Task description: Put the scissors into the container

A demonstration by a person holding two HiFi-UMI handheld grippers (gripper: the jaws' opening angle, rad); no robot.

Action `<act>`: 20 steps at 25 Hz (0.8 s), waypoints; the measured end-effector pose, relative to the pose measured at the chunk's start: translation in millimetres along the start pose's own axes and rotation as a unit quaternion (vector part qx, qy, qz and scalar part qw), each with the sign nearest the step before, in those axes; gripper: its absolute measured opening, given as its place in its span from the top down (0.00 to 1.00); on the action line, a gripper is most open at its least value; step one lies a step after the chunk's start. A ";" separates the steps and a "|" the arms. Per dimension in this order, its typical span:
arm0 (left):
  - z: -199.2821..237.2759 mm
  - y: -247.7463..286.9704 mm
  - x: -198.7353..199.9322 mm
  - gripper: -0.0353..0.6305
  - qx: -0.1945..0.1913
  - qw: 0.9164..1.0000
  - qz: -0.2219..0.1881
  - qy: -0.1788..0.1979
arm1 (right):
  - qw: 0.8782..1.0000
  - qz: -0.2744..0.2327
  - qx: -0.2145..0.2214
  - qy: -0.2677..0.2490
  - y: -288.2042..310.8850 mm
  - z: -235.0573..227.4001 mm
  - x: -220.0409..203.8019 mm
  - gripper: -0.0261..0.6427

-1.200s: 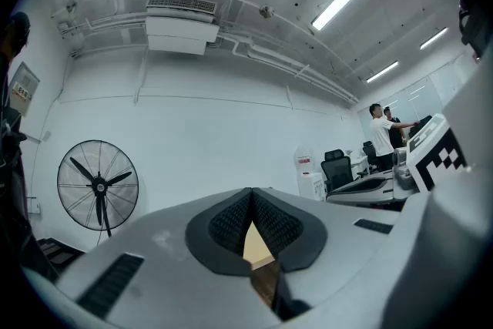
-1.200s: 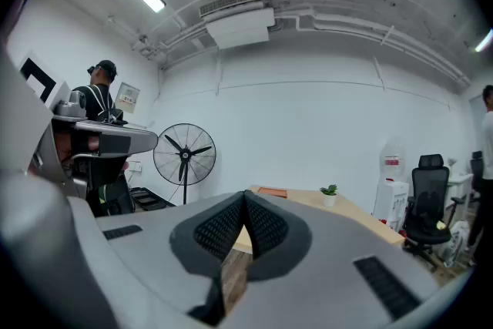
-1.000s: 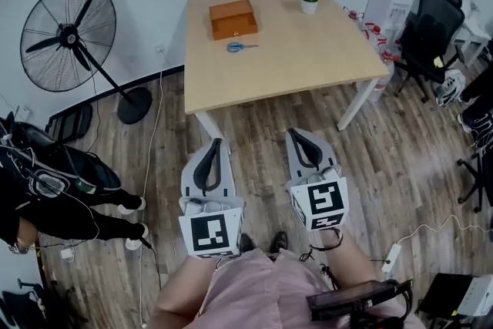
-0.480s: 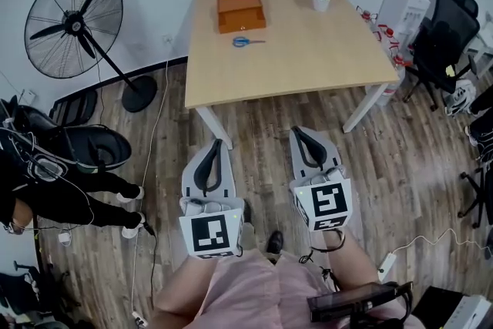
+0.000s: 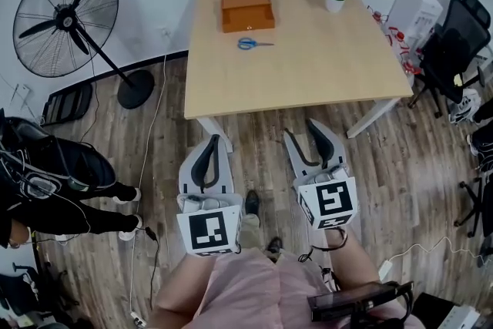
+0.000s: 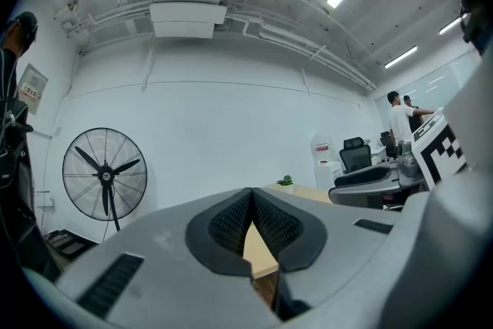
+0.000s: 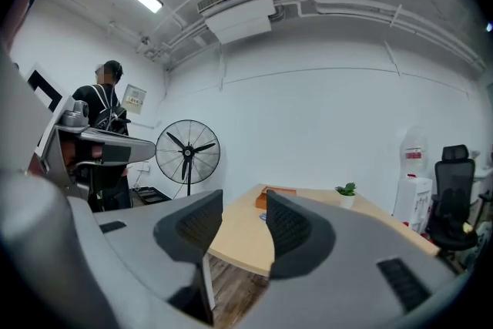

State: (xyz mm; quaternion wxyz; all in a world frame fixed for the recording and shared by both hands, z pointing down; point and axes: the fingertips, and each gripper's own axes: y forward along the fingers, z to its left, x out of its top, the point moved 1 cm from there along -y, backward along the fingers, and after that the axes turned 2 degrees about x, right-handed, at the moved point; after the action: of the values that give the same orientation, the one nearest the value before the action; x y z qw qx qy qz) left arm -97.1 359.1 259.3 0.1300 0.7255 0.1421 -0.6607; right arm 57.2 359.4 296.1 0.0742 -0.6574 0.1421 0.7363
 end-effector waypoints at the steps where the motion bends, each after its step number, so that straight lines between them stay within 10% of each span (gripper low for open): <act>1: 3.0 5.3 0.8 0.94 0.001 1.000 0.000 0.001 | 1.000 0.000 0.001 0.000 6.5 -1.4 1.0 0.70; 20: 101.7 189.7 -3.9 0.94 -0.031 0.999 -0.009 0.000 | 1.000 -0.012 -0.021 -0.016 205.5 -48.3 40.4 0.73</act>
State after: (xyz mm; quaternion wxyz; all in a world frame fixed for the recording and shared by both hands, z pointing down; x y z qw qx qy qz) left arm -119.5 145.0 253.8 0.1464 0.7199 0.1691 -0.6570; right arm 37.0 146.6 274.6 0.0714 -0.6483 0.1180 0.7488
